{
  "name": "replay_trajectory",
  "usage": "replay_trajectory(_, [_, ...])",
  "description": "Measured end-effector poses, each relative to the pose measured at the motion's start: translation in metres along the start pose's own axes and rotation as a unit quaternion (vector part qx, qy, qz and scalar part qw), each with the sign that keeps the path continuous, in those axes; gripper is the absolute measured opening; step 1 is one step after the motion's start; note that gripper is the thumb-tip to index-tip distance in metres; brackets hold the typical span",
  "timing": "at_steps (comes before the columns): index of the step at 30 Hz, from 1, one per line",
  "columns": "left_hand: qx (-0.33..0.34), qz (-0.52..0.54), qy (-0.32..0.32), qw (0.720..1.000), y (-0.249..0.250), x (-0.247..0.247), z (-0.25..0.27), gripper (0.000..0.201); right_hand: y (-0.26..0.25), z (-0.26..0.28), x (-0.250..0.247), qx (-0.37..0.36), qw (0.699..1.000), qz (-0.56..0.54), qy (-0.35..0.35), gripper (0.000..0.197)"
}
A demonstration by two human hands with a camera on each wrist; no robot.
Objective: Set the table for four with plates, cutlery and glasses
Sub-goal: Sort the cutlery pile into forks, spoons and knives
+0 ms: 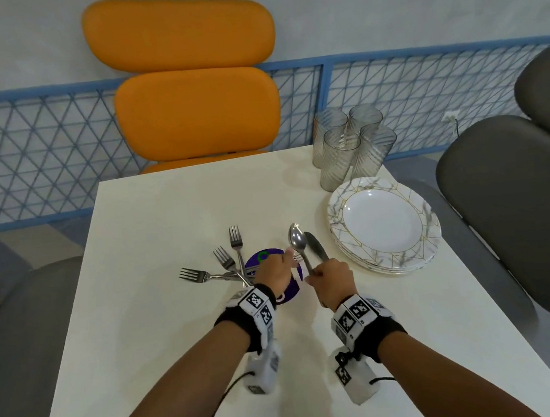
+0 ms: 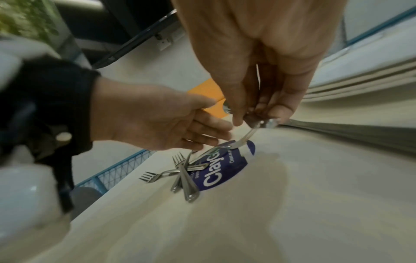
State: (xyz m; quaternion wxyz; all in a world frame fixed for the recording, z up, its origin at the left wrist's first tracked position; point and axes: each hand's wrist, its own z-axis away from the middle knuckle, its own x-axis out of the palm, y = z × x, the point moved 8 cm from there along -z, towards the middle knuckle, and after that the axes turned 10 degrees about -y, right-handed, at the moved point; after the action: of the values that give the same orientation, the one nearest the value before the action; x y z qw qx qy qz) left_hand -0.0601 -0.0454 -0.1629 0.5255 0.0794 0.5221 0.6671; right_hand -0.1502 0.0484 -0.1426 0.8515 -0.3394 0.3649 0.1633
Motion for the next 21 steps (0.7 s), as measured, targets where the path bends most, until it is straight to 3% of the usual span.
replay_trajectory(3, [0.033,-0.21,0.074,0.974,-0.006,-0.036,-0.01,0.042,0.019,-0.002,0.005,0.031,0.999,-0.008,-0.005,0.025])
replay_trajectory(5, [0.029,-0.319,0.077,0.944,-0.015,-0.045,-0.018,0.031,0.026,-0.003,0.013,0.044,0.999,-0.007,-0.013,0.025])
replay_trajectory(9, [0.023,-0.455,0.048,0.889,-0.033,-0.04,-0.029,0.035,0.029,-0.004,0.02,0.053,0.998,0.019,-0.021,0.027])
replay_trajectory(12, [0.039,-0.496,0.048,0.866,-0.035,-0.037,-0.033,0.032,0.03,-0.004,0.022,0.054,0.998,0.035,-0.019,0.027])
replay_trajectory(16, [0.047,-0.478,0.049,0.876,-0.036,-0.045,-0.032,0.026,0.028,0.0,0.025,0.035,0.997,0.067,-0.013,0.027])
replay_trajectory(21, [0.057,-0.321,0.09,0.941,-0.032,-0.069,-0.02,0.023,0.025,0.006,0.027,0.022,0.995,0.094,0.012,0.026])
